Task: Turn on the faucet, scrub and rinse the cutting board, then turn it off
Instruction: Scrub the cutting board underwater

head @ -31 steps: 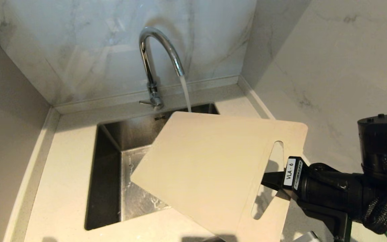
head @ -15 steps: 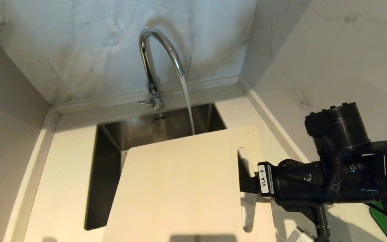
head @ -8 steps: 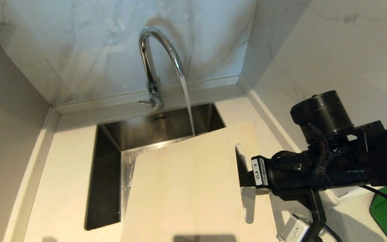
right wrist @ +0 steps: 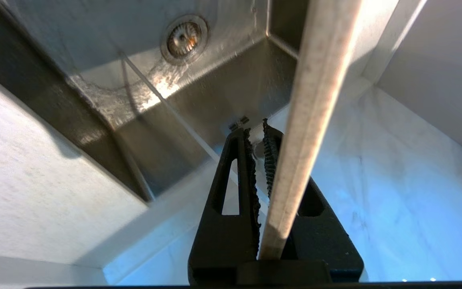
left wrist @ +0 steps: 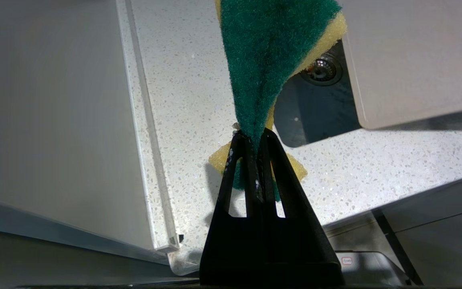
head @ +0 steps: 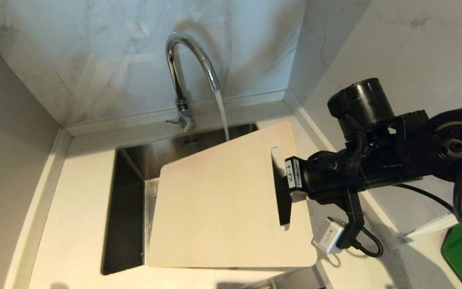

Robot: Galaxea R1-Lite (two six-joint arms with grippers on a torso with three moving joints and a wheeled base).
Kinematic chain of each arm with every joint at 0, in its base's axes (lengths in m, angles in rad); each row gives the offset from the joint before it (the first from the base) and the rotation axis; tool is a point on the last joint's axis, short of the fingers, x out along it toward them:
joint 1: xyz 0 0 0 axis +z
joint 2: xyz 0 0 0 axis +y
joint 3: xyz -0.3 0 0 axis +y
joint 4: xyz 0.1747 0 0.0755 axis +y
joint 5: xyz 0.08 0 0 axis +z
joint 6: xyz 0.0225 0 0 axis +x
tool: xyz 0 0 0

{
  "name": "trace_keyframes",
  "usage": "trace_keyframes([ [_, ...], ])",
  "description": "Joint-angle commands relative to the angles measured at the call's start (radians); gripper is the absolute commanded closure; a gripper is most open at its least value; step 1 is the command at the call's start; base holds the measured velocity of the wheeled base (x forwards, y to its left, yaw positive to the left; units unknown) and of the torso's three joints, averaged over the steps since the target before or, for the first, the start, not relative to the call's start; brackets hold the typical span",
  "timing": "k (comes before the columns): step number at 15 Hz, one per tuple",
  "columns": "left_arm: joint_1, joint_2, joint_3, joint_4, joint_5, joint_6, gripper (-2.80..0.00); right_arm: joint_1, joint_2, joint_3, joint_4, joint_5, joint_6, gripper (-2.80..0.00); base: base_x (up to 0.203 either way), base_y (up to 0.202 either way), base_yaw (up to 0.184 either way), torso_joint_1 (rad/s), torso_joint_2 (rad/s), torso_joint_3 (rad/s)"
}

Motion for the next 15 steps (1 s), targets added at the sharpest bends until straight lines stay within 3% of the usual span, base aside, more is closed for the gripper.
trace_keyframes([
  [1,0.0,0.001,0.0,0.0,0.0,-0.001,0.0,0.0,0.058,-0.091,0.002,-0.011,-0.014,0.0,0.0,0.0,0.0,0.0,0.0,0.0],
  [15,0.0,0.001,0.0,0.0,0.0,-0.001,0.0,0.0,0.291,-0.34,0.021,-0.014,-0.02,0.0,0.0,0.0,0.0,0.0,0.0,0.0],
])
